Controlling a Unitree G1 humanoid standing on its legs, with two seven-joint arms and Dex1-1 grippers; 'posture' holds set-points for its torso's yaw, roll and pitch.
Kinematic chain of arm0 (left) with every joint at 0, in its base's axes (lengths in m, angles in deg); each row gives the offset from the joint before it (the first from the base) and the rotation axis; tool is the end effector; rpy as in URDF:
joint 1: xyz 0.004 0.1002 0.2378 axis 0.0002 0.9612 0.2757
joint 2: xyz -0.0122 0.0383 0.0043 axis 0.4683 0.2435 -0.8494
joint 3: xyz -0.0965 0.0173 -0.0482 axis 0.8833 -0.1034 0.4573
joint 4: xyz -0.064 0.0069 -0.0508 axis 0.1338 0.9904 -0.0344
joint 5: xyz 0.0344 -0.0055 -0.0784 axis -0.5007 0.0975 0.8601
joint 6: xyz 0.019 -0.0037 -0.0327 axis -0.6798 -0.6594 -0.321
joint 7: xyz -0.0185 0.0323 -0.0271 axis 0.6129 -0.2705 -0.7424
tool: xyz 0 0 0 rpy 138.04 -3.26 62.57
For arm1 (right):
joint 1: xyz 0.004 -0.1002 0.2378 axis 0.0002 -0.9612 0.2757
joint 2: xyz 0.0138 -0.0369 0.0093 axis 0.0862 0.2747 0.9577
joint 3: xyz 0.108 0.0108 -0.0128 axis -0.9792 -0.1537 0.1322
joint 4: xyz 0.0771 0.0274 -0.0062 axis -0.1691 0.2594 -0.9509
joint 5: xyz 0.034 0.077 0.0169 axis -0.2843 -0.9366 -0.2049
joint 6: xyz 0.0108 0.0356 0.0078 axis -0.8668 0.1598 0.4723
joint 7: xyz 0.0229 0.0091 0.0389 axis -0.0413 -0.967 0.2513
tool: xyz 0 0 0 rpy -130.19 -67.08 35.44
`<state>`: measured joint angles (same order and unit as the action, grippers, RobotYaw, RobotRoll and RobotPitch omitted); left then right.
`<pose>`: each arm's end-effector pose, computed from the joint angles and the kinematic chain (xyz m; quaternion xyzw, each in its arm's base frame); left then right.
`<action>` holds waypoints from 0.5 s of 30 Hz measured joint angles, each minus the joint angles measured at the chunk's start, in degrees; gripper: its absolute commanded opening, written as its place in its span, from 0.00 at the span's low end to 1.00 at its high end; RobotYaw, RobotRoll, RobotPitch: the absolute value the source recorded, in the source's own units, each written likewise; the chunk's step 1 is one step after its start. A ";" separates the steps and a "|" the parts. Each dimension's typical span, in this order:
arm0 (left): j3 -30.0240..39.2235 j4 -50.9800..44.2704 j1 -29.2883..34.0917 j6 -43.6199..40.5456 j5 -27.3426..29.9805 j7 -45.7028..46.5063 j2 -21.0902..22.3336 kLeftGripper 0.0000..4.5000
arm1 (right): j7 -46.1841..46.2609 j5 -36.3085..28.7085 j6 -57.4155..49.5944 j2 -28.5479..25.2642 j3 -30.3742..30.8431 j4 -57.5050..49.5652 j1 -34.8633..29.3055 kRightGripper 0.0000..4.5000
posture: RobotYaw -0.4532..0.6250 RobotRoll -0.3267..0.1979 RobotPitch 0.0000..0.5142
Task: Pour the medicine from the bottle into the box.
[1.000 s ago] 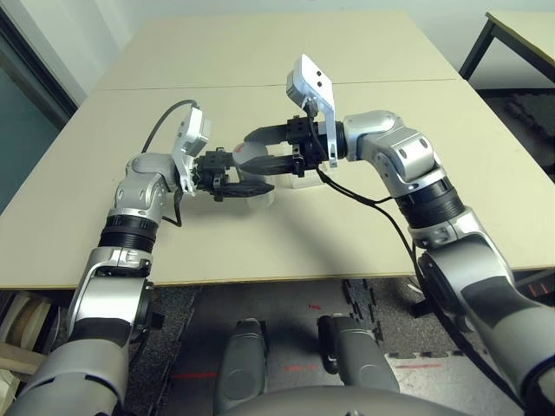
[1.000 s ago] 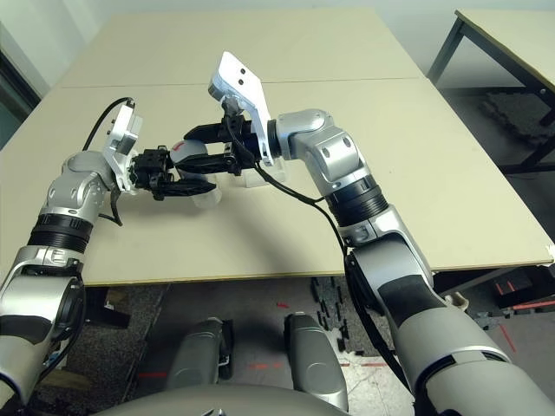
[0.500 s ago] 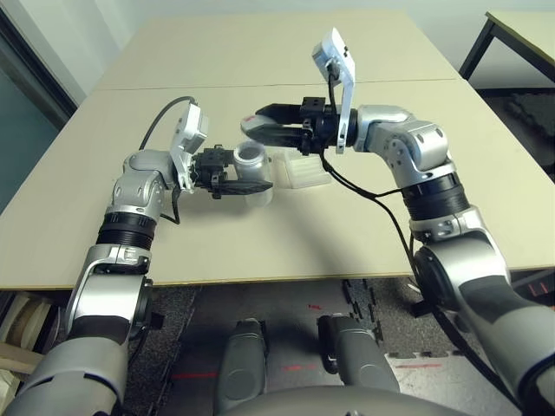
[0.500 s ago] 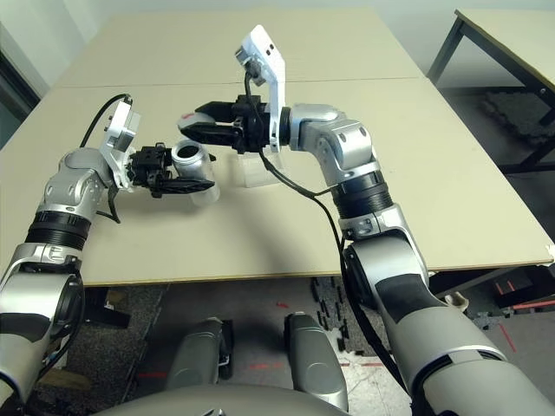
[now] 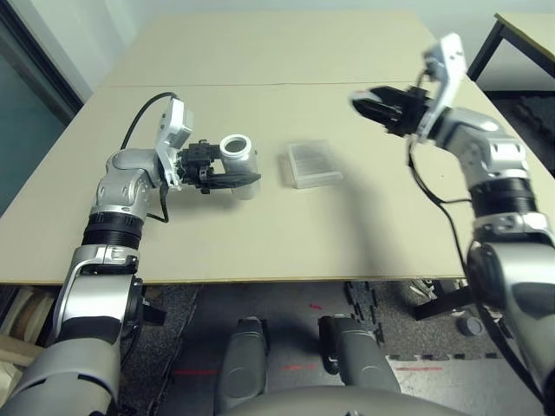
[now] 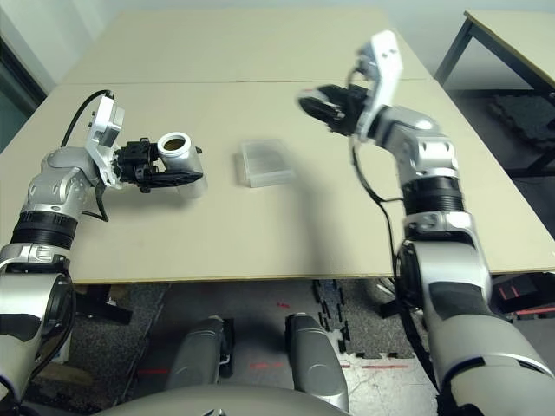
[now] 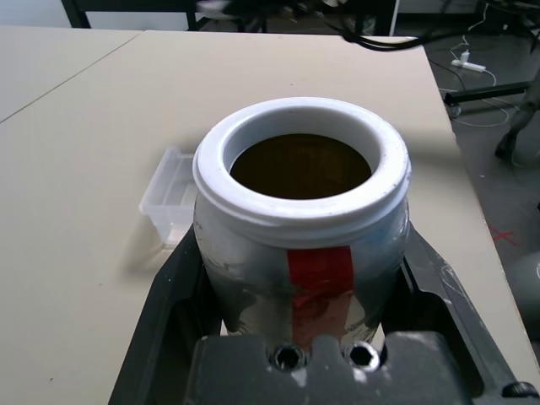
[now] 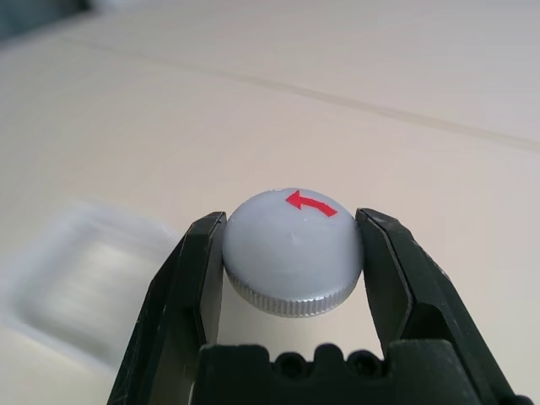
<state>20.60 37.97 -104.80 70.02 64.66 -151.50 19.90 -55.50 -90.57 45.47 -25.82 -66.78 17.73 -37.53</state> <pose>0.3106 0.2671 0.1649 0.0794 0.0084 -0.6125 0.7864 0.3205 -0.2702 0.1648 -0.0213 0.0340 0.2578 0.9654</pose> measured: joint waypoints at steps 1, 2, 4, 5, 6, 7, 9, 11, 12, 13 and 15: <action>0.00 0.01 0.00 0.08 0.00 0.00 -0.02 0.59 | 0.08 0.37 0.93 0.00 0.01 0.38 -1.01 0.57 | 0.36 0.62 0.21; 0.00 0.01 -0.01 0.15 -0.01 -0.01 -0.02 0.59 | 0.09 0.79 1.64 0.07 0.06 1.20 -1.74 0.57 | 0.36 0.62 0.21; -0.01 0.23 -0.11 0.34 -0.04 -0.02 -0.04 0.59 | 0.46 1.55 3.35 0.07 0.06 2.37 -3.22 0.57 | 0.36 0.62 0.21; -0.03 0.51 -0.37 0.45 -0.15 -0.03 -0.05 0.59 | 0.76 1.96 4.28 0.09 0.07 3.05 -3.94 0.57 | 0.36 0.62 0.21; -0.04 0.79 -0.81 0.55 -0.26 -0.04 -0.05 0.59 | 0.98 2.31 4.87 0.16 0.07 3.93 -4.52 0.57 | 0.36 0.62 0.21; -0.03 1.06 -1.19 0.68 -0.32 -0.04 -0.05 0.59 | 1.11 2.63 5.12 0.24 0.09 4.38 -5.05 0.57 | 0.36 0.62 0.21; -0.02 1.88 -1.77 0.94 -0.39 -0.05 -0.03 0.59 | 1.13 3.15 5.39 0.70 0.28 4.90 -5.66 0.57 | 0.36 0.62 0.21; -0.03 2.30 -1.79 1.08 -0.54 -0.08 -0.04 0.59 | 1.09 3.56 5.69 0.84 0.48 5.37 -5.65 0.57 | 0.36 0.62 0.21; -0.02 2.39 -1.79 1.15 -0.58 -0.08 -0.04 0.59 | 1.01 3.92 5.81 0.84 0.67 5.53 -5.65 0.57 | 0.36 0.62 0.21; -0.03 2.39 -1.80 1.19 -0.60 -0.09 -0.04 0.59 | 0.90 4.09 5.81 0.87 0.84 5.65 -5.65 0.57 | 0.36 0.62 0.21; -0.02 2.40 -1.79 1.35 -0.66 -0.12 -0.04 0.59 | 0.28 4.69 5.81 0.99 1.35 6.00 -5.65 0.57 | 0.36 0.62 0.21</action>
<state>20.57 40.37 -106.60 71.36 64.00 -151.62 19.86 -55.22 -85.88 51.28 -24.82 -65.43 23.73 -43.18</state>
